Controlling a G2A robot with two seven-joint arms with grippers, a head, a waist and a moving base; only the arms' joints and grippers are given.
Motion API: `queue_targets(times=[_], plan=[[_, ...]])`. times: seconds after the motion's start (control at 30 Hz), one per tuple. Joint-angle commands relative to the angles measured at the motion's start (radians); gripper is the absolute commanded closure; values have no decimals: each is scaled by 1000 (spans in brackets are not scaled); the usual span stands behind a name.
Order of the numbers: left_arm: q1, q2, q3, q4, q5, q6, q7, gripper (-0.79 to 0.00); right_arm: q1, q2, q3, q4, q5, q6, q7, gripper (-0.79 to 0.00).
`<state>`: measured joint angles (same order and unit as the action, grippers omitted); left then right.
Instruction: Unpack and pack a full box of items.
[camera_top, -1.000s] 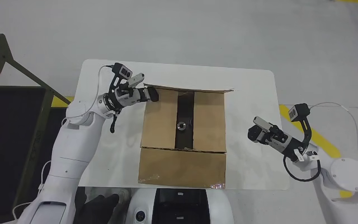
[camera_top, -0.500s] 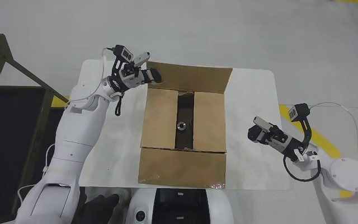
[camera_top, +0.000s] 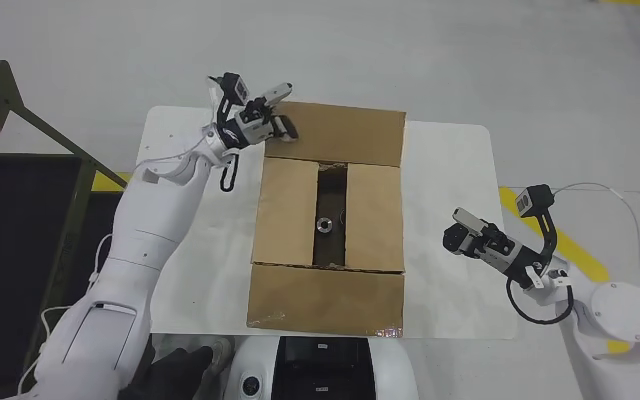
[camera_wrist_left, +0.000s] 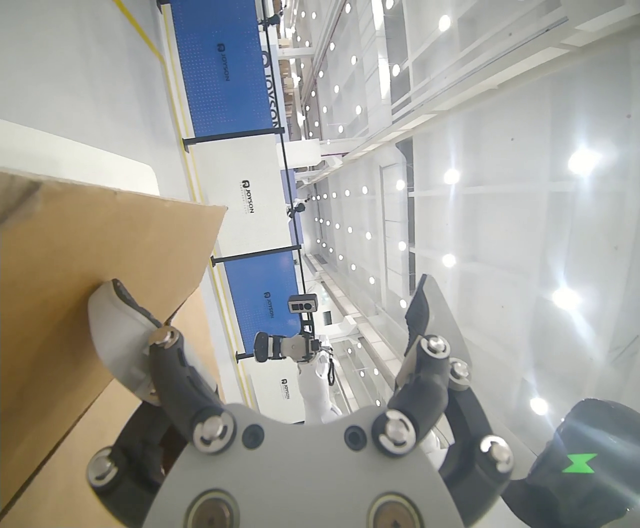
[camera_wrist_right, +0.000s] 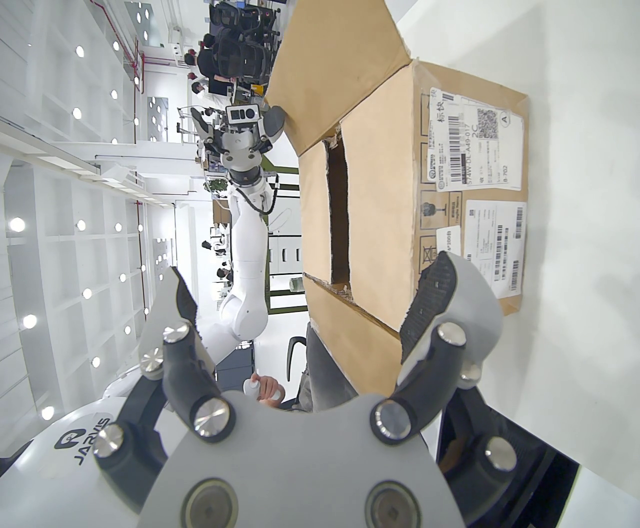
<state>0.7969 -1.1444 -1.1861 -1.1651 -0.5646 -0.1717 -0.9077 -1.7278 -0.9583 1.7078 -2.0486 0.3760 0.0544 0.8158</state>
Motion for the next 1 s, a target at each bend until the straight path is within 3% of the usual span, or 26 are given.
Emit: queue_targets(times=[0.0, 0.6, 0.97], plan=[[-15, -4, 12, 17, 19, 3, 17, -785, 0, 0, 0, 0, 0, 0, 0, -785], [-100, -21, 96, 169, 264, 53, 127, -785, 0, 0, 0, 0, 0, 0, 0, -785], [-129, -22, 116, 227, 339, 38, 63, -785, 0, 0, 0, 0, 0, 0, 0, -785]])
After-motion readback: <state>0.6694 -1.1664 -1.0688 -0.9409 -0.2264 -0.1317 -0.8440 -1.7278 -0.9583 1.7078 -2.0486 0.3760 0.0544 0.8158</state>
